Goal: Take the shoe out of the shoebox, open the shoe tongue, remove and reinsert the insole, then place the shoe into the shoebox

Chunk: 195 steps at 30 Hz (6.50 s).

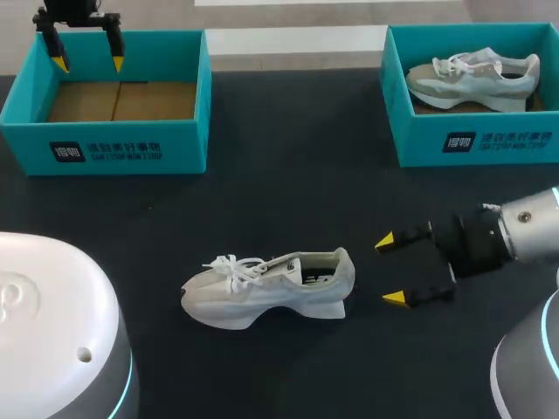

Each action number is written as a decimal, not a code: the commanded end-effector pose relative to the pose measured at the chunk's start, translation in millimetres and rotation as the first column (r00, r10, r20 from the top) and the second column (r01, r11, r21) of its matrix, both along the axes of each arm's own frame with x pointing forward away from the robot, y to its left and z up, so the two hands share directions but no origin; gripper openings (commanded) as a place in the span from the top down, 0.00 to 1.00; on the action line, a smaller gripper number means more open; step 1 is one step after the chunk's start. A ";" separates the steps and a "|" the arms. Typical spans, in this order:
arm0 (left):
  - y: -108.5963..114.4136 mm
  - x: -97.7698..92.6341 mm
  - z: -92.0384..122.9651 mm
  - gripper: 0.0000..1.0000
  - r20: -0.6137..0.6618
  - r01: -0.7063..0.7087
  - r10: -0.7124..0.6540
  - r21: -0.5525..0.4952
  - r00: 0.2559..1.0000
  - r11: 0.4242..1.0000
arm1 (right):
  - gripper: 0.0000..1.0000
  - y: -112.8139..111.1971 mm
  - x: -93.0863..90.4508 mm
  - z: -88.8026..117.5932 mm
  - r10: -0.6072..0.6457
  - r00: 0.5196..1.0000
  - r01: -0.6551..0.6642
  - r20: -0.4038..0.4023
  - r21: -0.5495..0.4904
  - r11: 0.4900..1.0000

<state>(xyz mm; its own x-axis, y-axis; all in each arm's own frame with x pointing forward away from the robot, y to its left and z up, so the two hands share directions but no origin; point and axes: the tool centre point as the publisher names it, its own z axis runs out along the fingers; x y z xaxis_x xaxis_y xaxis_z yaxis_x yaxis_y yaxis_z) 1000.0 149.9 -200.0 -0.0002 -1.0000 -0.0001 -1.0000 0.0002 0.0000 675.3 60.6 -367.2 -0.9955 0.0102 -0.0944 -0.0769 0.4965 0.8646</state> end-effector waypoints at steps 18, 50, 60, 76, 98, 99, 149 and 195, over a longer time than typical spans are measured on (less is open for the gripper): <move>0.0 0.0 0.0 0.00 0.000 0.000 0.000 0.000 1.000 1.000 | 0.00 -3.2 6.1 -16.5 -0.097 0.993 0.094 0.069 0.052 0.994; 0.0 0.0 0.0 0.00 0.000 0.000 0.000 0.000 1.000 1.000 | 0.00 55.2 6.5 -16.7 -0.147 0.986 0.142 0.078 0.060 0.988; 0.0 0.0 0.0 0.00 0.000 0.000 0.000 0.000 1.000 1.000 | 0.00 81.1 4.1 -21.8 -0.126 0.990 0.121 0.068 0.073 0.990; 0.0 0.0 0.0 0.00 0.000 0.000 0.000 0.000 1.000 1.000 | 0.00 110.1 8.4 -42.5 -0.097 0.994 0.092 0.049 0.100 0.991; 0.0 0.0 0.0 0.00 0.000 0.000 0.000 0.000 1.000 1.000 | 1.00 106.1 8.3 -52.5 -0.031 1.000 0.030 0.005 0.070 0.997; 0.0 0.0 0.0 0.00 0.000 0.000 0.000 0.000 1.000 1.000 | 1.00 107.2 8.4 -53.0 -0.018 1.000 0.018 -0.003 0.073 0.997; -101.0 -91.9 -6.4 0.00 -0.031 -0.241 0.242 0.024 0.970 0.970 | 1.00 107.9 8.1 -53.6 -0.018 1.000 0.018 -0.003 0.072 0.997; -279.3 -327.3 -85.8 0.00 0.013 -0.034 0.033 0.040 0.999 0.999 | 1.00 107.9 8.1 -53.6 -0.018 1.000 0.018 -0.003 0.072 0.997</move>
<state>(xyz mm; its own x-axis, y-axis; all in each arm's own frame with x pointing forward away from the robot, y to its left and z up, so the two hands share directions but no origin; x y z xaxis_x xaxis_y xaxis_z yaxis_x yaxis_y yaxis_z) 668.2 -106.4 -271.4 0.0316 -0.9995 -0.0082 -0.9992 -0.0314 -0.0244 681.3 167.6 -417.7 -0.9953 0.0356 -0.0905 -0.0665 0.4306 0.9001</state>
